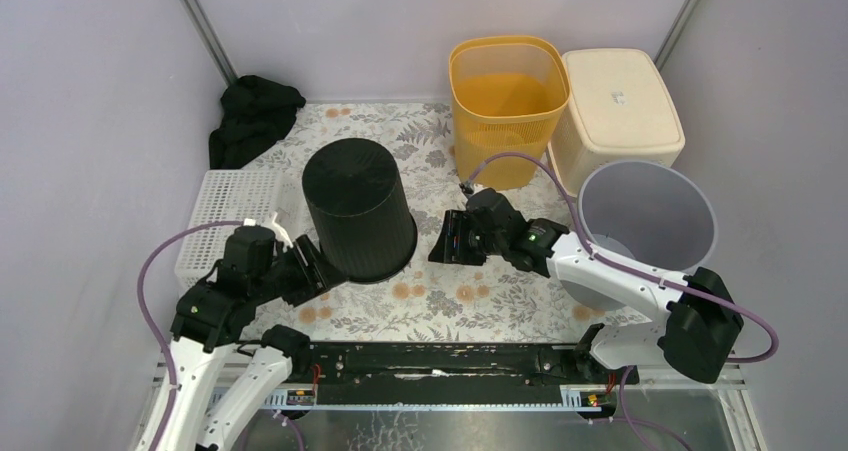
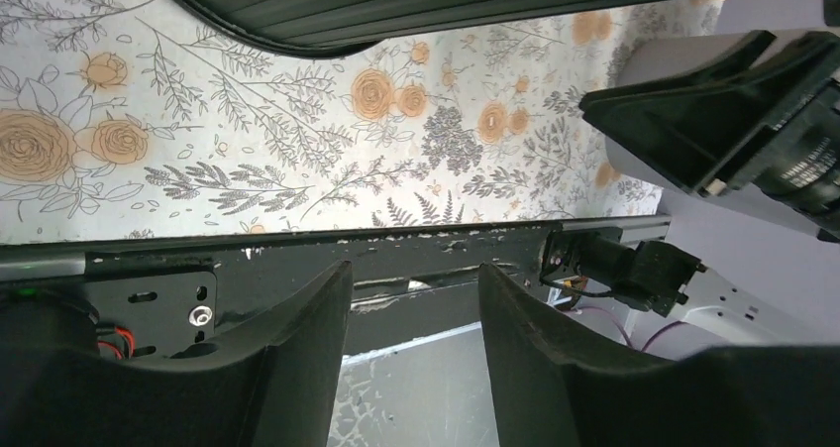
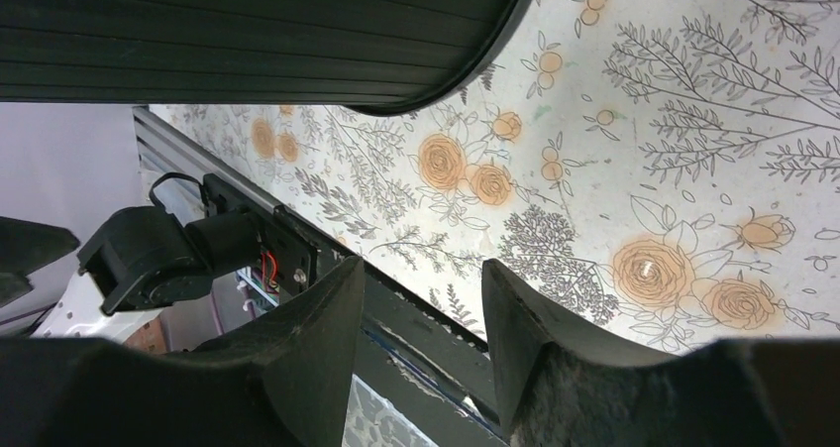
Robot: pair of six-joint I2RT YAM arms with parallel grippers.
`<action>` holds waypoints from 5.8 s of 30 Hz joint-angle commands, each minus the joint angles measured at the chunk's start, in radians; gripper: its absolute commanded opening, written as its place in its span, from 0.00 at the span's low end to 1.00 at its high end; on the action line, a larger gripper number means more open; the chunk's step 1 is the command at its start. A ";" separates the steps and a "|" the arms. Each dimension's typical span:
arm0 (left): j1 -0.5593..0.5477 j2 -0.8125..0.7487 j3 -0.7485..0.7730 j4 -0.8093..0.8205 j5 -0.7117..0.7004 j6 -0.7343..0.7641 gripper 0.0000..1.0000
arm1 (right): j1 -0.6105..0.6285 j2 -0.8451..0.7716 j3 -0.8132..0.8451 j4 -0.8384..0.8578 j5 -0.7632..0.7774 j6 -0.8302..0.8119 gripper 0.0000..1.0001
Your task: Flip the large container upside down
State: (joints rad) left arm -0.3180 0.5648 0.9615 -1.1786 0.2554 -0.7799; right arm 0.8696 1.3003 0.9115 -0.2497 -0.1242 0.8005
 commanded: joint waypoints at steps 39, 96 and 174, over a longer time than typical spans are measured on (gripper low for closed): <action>-0.093 0.758 -0.160 1.016 -0.362 -0.239 0.95 | -0.017 -0.212 0.332 -0.429 0.247 -0.151 0.59; 0.119 1.268 0.304 1.070 -0.192 -0.114 1.00 | -0.159 -0.188 0.529 -1.007 0.841 -0.126 0.64; 0.037 0.369 0.405 0.319 -0.118 0.109 1.00 | -0.351 -0.039 0.775 -0.603 -0.286 -0.203 0.00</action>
State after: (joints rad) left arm -0.2867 0.9527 1.2812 -0.7792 0.1703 -0.7181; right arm 0.5205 1.3102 1.7103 -1.0889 -0.2584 0.5331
